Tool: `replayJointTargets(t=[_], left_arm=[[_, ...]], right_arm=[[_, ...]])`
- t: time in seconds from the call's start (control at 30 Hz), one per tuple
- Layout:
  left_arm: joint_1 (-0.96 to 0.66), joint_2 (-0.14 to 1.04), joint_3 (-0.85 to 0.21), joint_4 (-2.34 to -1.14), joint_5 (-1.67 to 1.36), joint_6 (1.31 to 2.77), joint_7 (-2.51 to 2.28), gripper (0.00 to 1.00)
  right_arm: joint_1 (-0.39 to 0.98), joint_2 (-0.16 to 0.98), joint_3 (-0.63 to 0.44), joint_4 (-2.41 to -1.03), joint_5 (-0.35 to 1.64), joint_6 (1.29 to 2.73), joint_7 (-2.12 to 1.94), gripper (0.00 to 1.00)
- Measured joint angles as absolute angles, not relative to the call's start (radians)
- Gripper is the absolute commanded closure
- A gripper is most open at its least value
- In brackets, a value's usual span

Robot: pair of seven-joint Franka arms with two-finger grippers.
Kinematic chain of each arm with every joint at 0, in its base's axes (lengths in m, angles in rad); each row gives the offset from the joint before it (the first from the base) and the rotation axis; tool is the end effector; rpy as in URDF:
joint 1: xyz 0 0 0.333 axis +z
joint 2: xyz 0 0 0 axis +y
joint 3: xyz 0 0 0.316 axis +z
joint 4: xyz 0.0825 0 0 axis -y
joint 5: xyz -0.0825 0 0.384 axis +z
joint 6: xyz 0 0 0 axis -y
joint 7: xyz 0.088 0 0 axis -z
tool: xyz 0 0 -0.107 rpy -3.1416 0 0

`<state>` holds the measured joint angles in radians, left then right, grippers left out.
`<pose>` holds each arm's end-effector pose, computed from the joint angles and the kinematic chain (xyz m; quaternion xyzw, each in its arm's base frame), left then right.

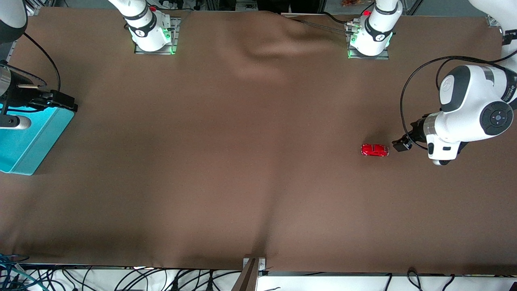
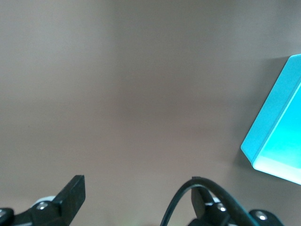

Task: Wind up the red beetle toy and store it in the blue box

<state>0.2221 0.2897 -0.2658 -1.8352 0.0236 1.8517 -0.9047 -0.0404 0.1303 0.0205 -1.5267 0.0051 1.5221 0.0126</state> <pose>0.5947 -0.0159 0.3591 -0.9024 -0.4096 0.1289 0.0357 0.5852 -0.0118 0.5669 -0.9976 0.0163 0.0674 0.0041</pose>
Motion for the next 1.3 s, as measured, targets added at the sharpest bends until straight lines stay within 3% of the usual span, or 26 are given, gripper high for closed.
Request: replayJointTargets(t=[0.3,0.6,1.3], left_arm=[[0.226,0.367,-0.263,-1.856,0.024,1.95,-1.159,0.0],[0.237,0.427,-0.26,-1.932,0.024,2.157,-1.411,0.0],[0.237,0.491,-0.26,-2.035,0.024,2.294,-1.577,0.0]], right_arm=[[-0.04,0.131,0.021,-1.527,0.005,1.522,0.012,0.0],[-0.04,0.131,0.021,-1.527,0.005,1.522,0.012,0.0],[-0.04,0.131,0.021,-1.527,0.005,1.522,0.012,0.0]])
